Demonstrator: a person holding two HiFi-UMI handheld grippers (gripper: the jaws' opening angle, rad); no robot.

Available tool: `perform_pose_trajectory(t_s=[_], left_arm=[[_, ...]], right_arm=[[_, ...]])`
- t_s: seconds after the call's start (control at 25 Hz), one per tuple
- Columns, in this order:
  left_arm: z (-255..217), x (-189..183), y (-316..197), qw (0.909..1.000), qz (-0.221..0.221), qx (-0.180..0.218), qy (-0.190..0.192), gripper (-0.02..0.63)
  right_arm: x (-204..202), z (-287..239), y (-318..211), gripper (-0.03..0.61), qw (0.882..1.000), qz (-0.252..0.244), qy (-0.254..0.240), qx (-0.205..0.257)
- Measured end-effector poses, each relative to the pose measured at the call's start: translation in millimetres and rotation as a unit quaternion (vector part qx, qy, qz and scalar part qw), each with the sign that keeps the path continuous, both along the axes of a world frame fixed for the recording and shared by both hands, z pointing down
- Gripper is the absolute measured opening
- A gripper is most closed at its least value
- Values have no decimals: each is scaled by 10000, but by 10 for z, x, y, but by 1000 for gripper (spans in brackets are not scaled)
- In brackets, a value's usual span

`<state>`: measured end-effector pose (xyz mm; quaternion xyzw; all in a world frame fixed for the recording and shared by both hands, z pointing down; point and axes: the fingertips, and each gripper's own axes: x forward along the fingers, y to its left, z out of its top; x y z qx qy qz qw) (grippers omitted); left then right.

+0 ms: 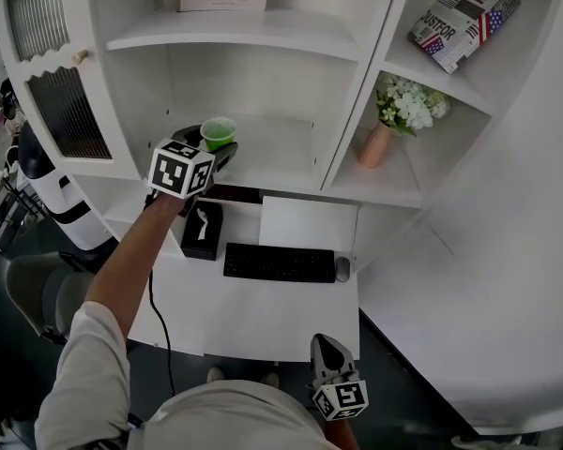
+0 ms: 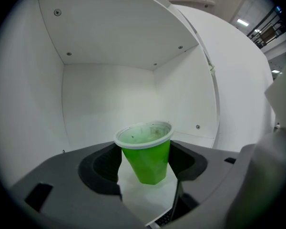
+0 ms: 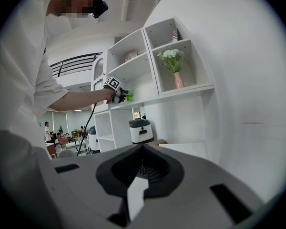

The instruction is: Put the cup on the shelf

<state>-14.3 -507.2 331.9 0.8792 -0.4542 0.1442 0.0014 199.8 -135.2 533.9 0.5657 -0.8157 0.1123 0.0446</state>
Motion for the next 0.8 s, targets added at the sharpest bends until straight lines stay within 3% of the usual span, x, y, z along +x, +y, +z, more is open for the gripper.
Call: perform_pose_trajectory(t_s=[0.8], left_arm=[[257,129,-199,9992,-113,-177,-340,299]], right_arm=[[139,60,-147,5,9999,42,-105,-66]])
